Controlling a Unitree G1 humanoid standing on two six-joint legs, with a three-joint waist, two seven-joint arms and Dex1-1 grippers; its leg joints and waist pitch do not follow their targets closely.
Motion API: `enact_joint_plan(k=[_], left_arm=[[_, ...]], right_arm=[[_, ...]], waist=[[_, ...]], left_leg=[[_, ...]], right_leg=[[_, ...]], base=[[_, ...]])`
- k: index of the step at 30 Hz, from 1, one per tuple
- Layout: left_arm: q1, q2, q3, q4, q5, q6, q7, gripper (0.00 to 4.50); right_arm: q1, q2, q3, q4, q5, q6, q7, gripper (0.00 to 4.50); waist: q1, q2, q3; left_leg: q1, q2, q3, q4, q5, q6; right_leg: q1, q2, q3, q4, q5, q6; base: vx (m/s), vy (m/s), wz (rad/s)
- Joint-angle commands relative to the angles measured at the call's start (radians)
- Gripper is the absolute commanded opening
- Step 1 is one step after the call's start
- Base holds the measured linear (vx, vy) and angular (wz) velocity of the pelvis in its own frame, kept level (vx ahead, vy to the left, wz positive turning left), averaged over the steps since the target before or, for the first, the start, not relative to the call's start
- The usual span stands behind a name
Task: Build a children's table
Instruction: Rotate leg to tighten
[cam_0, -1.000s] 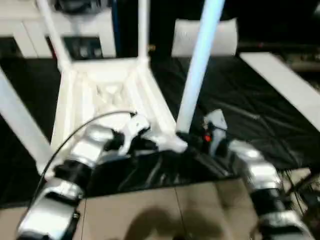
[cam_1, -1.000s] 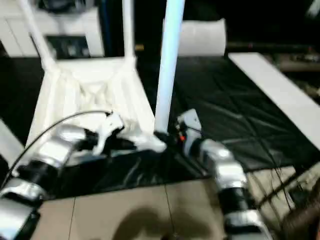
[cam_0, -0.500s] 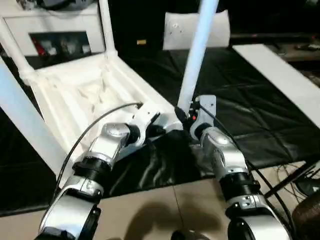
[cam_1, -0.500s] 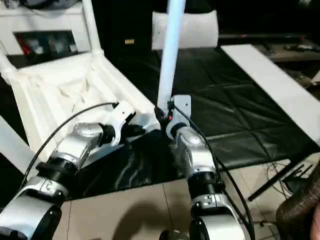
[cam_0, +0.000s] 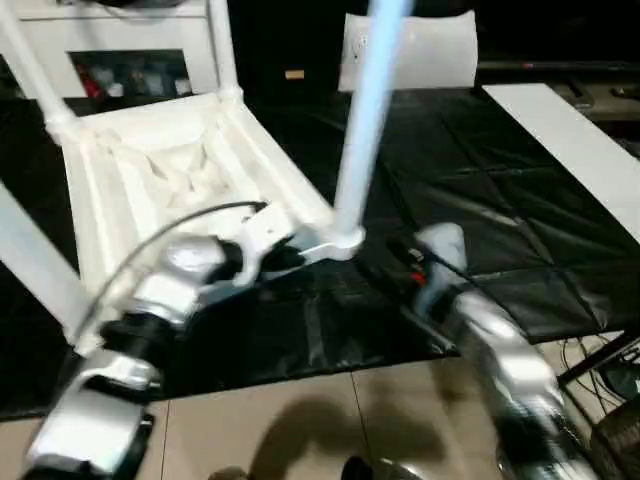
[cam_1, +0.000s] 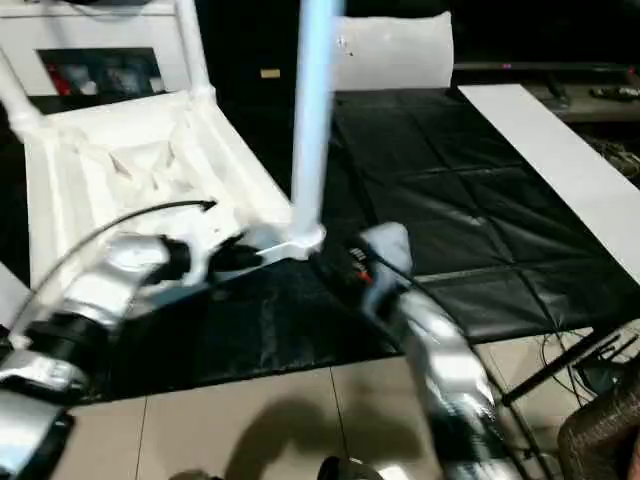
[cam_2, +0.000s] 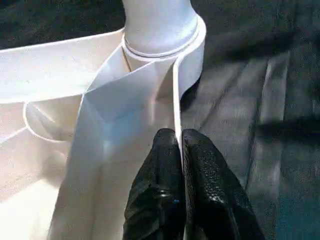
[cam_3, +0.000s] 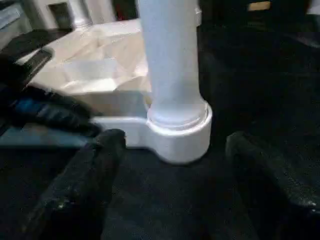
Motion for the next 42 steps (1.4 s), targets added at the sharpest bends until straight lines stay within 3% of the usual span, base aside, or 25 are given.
enact_joint_plan(k=[1, 4, 11, 15, 19, 23, 24, 25, 26, 27, 28, 29, 30, 31, 32, 33, 34, 35, 36, 37, 38, 39, 40, 41, 42], left_arm=[[-0.020, 0.017, 0.018, -0.030, -0.004, -0.042, 0.002, 0.00], [-0.023, 0.027, 0.045, -0.003, -0.008, -0.081, 0.044, 0.00], [0.025, 0.004, 0.122, -0.066, -0.077, -0.107, 0.109, 0.92], [0.121, -0.030, 0.192, -0.205, -0.175, -0.056, 0.129, 1.19], [0.281, -0.120, 0.291, -0.454, -0.292, 0.081, 0.272, 1.44], [0.433, -0.174, 0.326, -0.651, -0.308, 0.146, 0.386, 1.86], [0.485, -0.181, 0.322, -0.714, -0.288, 0.160, 0.411, 1.87], [0.540, -0.197, 0.319, -0.779, -0.285, 0.177, 0.434, 2.05], [0.577, -0.211, 0.318, -0.826, -0.282, 0.189, 0.456, 2.05], [0.597, -0.222, 0.320, -0.853, -0.276, 0.198, 0.476, 2.29], [0.630, -0.231, 0.314, -0.899, -0.259, 0.225, 0.505, 2.30], [0.642, -0.232, 0.310, -0.917, -0.250, 0.238, 0.518, 2.30], [0.665, -0.237, 0.307, -0.935, -0.248, 0.241, 0.527, 2.33], [0.677, -0.239, 0.305, -0.947, -0.251, 0.246, 0.533, 2.43], [0.701, -0.245, 0.300, -0.966, -0.259, 0.254, 0.547, 2.58], [0.710, -0.247, 0.299, -0.976, -0.262, 0.259, 0.554, 2.69], [0.730, -0.244, 0.292, -0.984, -0.245, 0.237, 0.559, 2.73], [0.764, -0.237, 0.283, -1.001, -0.211, 0.212, 0.570, 2.73], [0.783, -0.235, 0.279, -1.012, -0.204, 0.196, 0.570, 2.77], [0.785, -0.235, 0.279, -1.014, -0.204, 0.198, 0.571, 2.88], [0.802, -0.238, 0.280, -1.031, -0.203, 0.211, 0.581, 3.03], [0.818, -0.244, 0.286, -1.046, -0.203, 0.220, 0.596, 3.11], [0.828, -0.248, 0.290, -1.057, -0.204, 0.231, 0.607, 3.15], [0.844, -0.255, 0.301, -1.066, -0.202, 0.226, 0.621, 3.21], [0.866, -0.266, 0.317, -1.076, -0.203, 0.214, 0.640, 3.32]], right_arm=[[0.024, -0.017, -0.001, -0.065, 0.036, 0.011, 0.026, 4.05], [0.068, -0.027, -0.008, -0.129, 0.064, 0.027, 0.030, 4.36], [0.106, -0.017, -0.007, -0.179, 0.060, 0.030, -0.004, 4.50], [0.119, 0.001, 0.004, -0.211, 0.061, 0.034, -0.037, 4.50], [0.138, 0.035, 0.014, -0.276, 0.035, 0.094, -0.147, 4.50], [0.166, 0.027, 0.063, -0.327, -0.004, 0.118, -0.157, 4.50], [0.174, 0.020, 0.087, -0.334, -0.032, 0.103, -0.157, 4.50], [0.183, 0.022, 0.100, -0.339, -0.043, 0.094, -0.159, 4.50], [0.188, 0.024, 0.104, -0.343, -0.044, 0.092, -0.165, 4.50], [0.190, 0.025, 0.105, -0.344, -0.042, 0.092, -0.169, 4.50], [0.192, 0.025, 0.103, -0.349, -0.035, 0.097, -0.178, 4.50], [0.193, 0.025, 0.103, -0.352, -0.033, 0.100, -0.182, 4.50], [0.190, 0.023, 0.100, -0.350, -0.036, 0.088, -0.185, 4.50], [0.189, 0.022, 0.100, -0.351, -0.037, 0.085, -0.188, 4.50], [0.185, 0.015, 0.098, -0.345, -0.041, 0.077, -0.186, 4.50], [0.184, 0.011, 0.098, -0.344, -0.043, 0.075, -0.185, 4.50], [0.183, 0.000, 0.099, -0.336, -0.042, 0.072, -0.173, 4.50], [0.181, -0.012, 0.093, -0.326, -0.045, 0.063, -0.166, 4.50], [0.180, -0.014, 0.086, -0.321, -0.048, 0.058, -0.169, 4.50], [0.180, -0.015, 0.086, -0.321, -0.048, 0.057, -0.169, 4.50], [0.178, -0.019, 0.085, -0.318, -0.049, 0.048, -0.166, 4.50], [0.179, -0.012, 0.073, -0.323, -0.029, 0.056, -0.167, 4.50], [0.181, -0.007, 0.065, -0.327, -0.013, 0.064, -0.167, 4.50], [0.181, -0.009, 0.065, -0.331, -0.007, 0.069, -0.164, 4.50], [0.184, -0.014, 0.069, -0.336, -0.005, 0.072, -0.168, 4.50]], waist=[[0.004, 0.000, -0.084], [0.009, -0.002, -0.085], [0.005, -0.008, -0.083], [0.000, 0.002, -0.077], [-0.005, 0.006, -0.082], [-0.008, 0.001, -0.075], [-0.008, 0.009, -0.071], [-0.013, 0.002, -0.064], [-0.020, 0.016, -0.067], [-0.040, 0.032, -0.060], [-0.053, 0.026, -0.051], [-0.066, 0.019, -0.048], [-0.054, 0.009, -0.036], [-0.028, -0.029, -0.034], [-0.002, -0.053, -0.028], [-0.008, -0.062, -0.040], [0.014, -0.066, -0.053], [0.035, -0.060, -0.057], [0.040, -0.047, -0.064], [0.041, -0.041, -0.059], [0.046, -0.036, -0.041], [0.047, -0.019, -0.031], [0.034, -0.028, -0.023], [0.036, -0.007, -0.024], [0.017, 0.019, -0.025]], left_leg=[[-0.005, 0.029, 0.002, -0.071, -0.061, 0.089], [-0.009, 0.023, 0.003, -0.069, -0.064, 0.083], [-0.010, 0.021, 0.003, -0.068, -0.084, 0.074], [0.004, 0.034, -0.001, -0.072, -0.127, 0.063], [-0.003, 0.055, -0.009, -0.080, -0.109, 0.047], [-0.003, 0.039, -0.002, -0.078, -0.139, 0.058], [-0.027, 0.048, -0.036, -0.089, -0.160, 0.077], [-0.055, 0.050, -0.068, -0.099, -0.188, 0.083], [-0.049, 0.082, -0.096, -0.118, -0.234, 0.087], [-0.048, 0.142, -0.163, -0.167, -0.338, 0.123], [-0.001, 0.157, -0.204, -0.184, -0.419, 0.165], [0.013, 0.157, -0.223, -0.183, -0.405, 0.195], [-0.011, 0.134, -0.220, -0.180, -0.390, 0.231], [-0.067, 0.003, -0.141, -0.078, -0.311, 0.164], [0.024, -0.081, -0.026, 0.130, -0.117, 0.086], [-0.027, -0.062, -0.022, 0.142, -0.079, 0.072], [-0.065, -0.045, -0.028, 0.128, -0.097, 0.086], [-0.062, -0.037, -0.037, 0.121, -0.107, 0.104], [-0.092, 0.003, -0.088, 0.145, -0.132, 0.112], [-0.079, 0.012, -0.092, 0.144, -0.116, 0.093], [-0.048, 0.002, -0.071, 0.127, -0.075, 0.072], [0.049, -0.019, -0.045, 0.078, -0.085, 0.076], [0.051, -0.004, -0.029, -0.004, -0.118, 0.108], [0.081, 0.048, -0.036, -0.036, -0.225, 0.111], [0.067, 0.190, -0.087, -0.133, -0.537, 0.064]], right_leg=[[0.091, -0.077, 0.075, -0.087, -0.403, 0.022], [0.093, -0.072, 0.071, -0.094, -0.417, 0.053], [0.090, -0.072, 0.060, -0.100, -0.442, 0.072], [0.087, -0.080, 0.053, -0.113, -0.495, 0.072], [0.096, -0.085, 0.058, -0.097, -0.424, 0.026], [0.095, -0.077, 0.056, -0.111, -0.471, 0.047], [0.115, -0.085, 0.026, -0.103, -0.469, 0.053], [0.132, -0.086, 0.005, -0.089, -0.446, 0.058], [0.137, -0.074, 0.002, -0.070, -0.398, 0.049], [0.134, -0.055, 0.032, 0.010, -0.309, 0.034], [0.079, -0.020, 0.064, 0.067, -0.278, -0.033], [0.066, -0.016, 0.080, 0.084, -0.269, -0.080], [0.078, -0.024, 0.114, 0.086, -0.310, -0.167], [0.093, -0.080, 0.165, -0.029, -0.506, -0.166], [0.007, -0.153, 0.091, -0.170, -0.955, 0.057], [0.050, -0.169, 0.090, -0.150, -0.997, 0.173], [0.104, -0.197, 0.114, -0.111, -0.833, 0.325], [0.111, -0.226, 0.136, -0.103, -0.750, 0.328], [0.153, -0.338, 0.187, -0.089, -0.533, 0.206], [0.148, -0.338, 0.147, -0.097, -0.497, 0.156], [0.125, -0.286, 0.055, -0.124, -0.513, 0.105], [0.058, -0.201, 0.079, -0.154, -0.603, 0.077], [0.093, -0.109, 0.021, -0.124, -0.630, 0.062], [0.081, -0.076, -0.002, -0.127, -0.625, 0.076], [0.120, -0.052, 0.009, -0.010, -0.398, 0.070]], base=[[0.000, 0.000, 0.00], [0.000, 0.000, 0.00], [0.000, 0.000, 0.00], [0.000, 0.000, 0.00], [0.000, 0.000, 0.00], [0.000, 0.000, 0.00], [0.000, 0.000, 0.00], [0.006, -0.025, 0.25], [0.005, -0.072, 0.45], [0.005, -0.072, 0.45], [0.053, -0.124, 0.61], [0.046, -0.188, 0.75], [0.046, -0.188, 0.75], [0.027, -0.212, 0.79], [0.052, -0.173, 0.49], [0.052, -0.173, 0.49], [0.016, -0.127, 0.42], [-0.015, -0.079, 0.64], [-0.015, -0.079, 0.64], [-0.046, -0.058, 0.49], [-0.089, -0.025, 0.46], [-0.089, -0.025, 0.46], [-0.086, 0.033, 0.32], [-0.082, 0.058, 0.14], [-0.082, 0.058, 0.14]])
